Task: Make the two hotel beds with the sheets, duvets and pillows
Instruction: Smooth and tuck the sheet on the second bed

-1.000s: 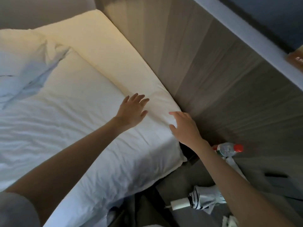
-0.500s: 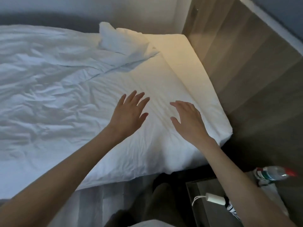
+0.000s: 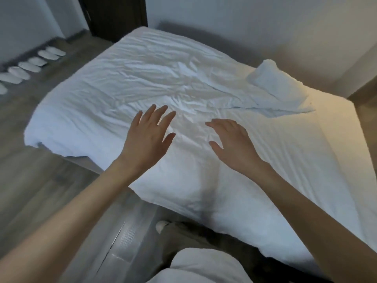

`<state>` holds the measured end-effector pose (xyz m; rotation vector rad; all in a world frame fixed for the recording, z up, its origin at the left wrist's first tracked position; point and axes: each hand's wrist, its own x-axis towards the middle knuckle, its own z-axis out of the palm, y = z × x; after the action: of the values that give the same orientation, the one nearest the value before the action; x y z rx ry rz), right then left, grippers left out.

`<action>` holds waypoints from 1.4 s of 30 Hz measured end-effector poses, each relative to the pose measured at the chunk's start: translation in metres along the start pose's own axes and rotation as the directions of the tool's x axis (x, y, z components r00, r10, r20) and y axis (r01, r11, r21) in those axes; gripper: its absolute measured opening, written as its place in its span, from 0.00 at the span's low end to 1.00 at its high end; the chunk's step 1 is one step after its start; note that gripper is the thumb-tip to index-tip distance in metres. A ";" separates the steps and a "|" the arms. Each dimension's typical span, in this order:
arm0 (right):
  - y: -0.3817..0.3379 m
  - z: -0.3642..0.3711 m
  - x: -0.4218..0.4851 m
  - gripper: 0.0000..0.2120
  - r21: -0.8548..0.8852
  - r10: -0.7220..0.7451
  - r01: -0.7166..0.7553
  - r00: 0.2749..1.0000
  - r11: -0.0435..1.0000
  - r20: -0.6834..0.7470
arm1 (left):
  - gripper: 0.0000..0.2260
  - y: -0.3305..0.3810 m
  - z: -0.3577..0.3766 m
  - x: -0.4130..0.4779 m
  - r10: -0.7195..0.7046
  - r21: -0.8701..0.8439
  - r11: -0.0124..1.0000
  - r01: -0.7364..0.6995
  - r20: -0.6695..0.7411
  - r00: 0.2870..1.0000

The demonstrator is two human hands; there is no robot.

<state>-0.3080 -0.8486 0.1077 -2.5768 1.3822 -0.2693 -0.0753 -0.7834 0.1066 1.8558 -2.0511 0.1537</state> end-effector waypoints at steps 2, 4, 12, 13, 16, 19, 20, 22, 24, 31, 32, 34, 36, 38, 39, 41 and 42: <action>-0.028 0.010 0.039 0.24 -0.010 -0.073 0.073 0.997 0.997 0.030 | 0.23 -0.041 -0.009 -0.003 -0.050 0.023 0.998 0.050 -0.019 0.999; -0.056 0.021 0.079 0.24 -0.011 -0.135 0.135 0.990 0.991 0.043 | 0.23 -0.083 -0.014 -0.002 -0.086 0.048 0.995 0.087 -0.036 0.996; -0.170 0.073 0.235 0.24 0.046 -0.267 0.265 0.962 0.963 0.058 | 0.24 -0.252 -0.030 0.030 -0.171 0.136 0.976 0.170 -0.004 0.985; -0.185 0.079 0.253 0.23 0.057 -0.282 0.279 0.957 0.959 0.063 | 0.24 -0.274 -0.034 0.034 -0.178 0.151 0.973 0.176 0.000 0.984; -0.231 0.091 0.303 0.23 0.066 -0.318 0.314 0.945 0.947 0.079 | 0.24 -0.337 -0.048 0.042 -0.209 0.178 0.962 0.207 -0.005 0.978; -0.275 0.103 0.345 0.23 0.072 -0.350 0.345 0.933 0.936 0.087 | 0.23 -0.396 -0.059 0.039 -0.249 0.186 0.950 0.250 -0.030 0.968; -0.289 0.108 0.358 0.23 0.066 -0.358 0.353 0.929 0.933 0.096 | 0.23 -0.416 -0.062 0.037 -0.258 0.189 0.947 0.261 -0.039 0.965; -0.319 0.119 0.384 0.24 0.053 -0.371 0.367 0.922 0.929 0.114 | 0.23 -0.457 -0.067 0.033 -0.269 0.190 0.943 0.272 -0.044 0.962; -0.351 0.133 0.407 0.24 0.042 -0.373 0.371 0.920 0.928 0.121 | 0.23 -0.499 -0.073 0.027 -0.279 0.180 0.942 0.282 -0.044 0.959; -0.483 0.188 0.473 0.23 -0.004 -0.319 0.319 0.948 0.948 -0.011 | 0.23 -0.657 -0.104 0.013 -0.231 0.145 0.962 0.232 -0.027 0.973; -0.505 0.191 0.481 0.23 -0.011 -0.301 0.301 0.953 0.954 -0.043 | 0.23 -0.679 -0.113 0.012 -0.215 0.142 0.966 0.214 -0.011 0.977; -0.547 0.194 0.497 0.23 -0.018 -0.259 0.258 0.962 0.966 -0.088 | 0.23 -0.722 -0.132 0.010 -0.186 0.146 0.972 0.183 0.005 0.983; -0.587 0.196 0.514 0.23 -0.024 -0.228 0.227 0.966 0.974 -0.125 | 0.23 -0.764 -0.150 0.012 -0.159 0.136 0.979 0.155 0.020 0.987; -0.619 0.197 0.534 0.22 -0.044 -0.212 0.208 0.966 0.977 -0.147 | 0.21 -0.801 -0.162 0.021 -0.133 0.124 0.984 0.130 0.016 0.991; -0.633 0.198 0.544 0.22 -0.056 -0.206 0.199 0.966 0.978 -0.155 | 0.21 -0.818 -0.167 0.026 -0.120 0.131 0.984 0.118 0.008 0.993; -0.656 0.201 0.564 0.22 -0.081 -0.184 0.172 0.968 0.982 -0.172 | 0.21 -0.851 -0.170 0.039 -0.089 0.132 0.987 0.086 0.019 0.996; -0.666 0.202 0.574 0.22 -0.086 -0.169 0.155 0.969 0.984 -0.181 | 0.22 -0.867 -0.170 0.046 -0.068 0.126 0.990 0.064 0.029 0.997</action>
<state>0.5883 -0.9498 0.1252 -2.7906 1.2603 -0.5100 0.8032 -0.8819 0.1376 2.0114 -2.0409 0.2405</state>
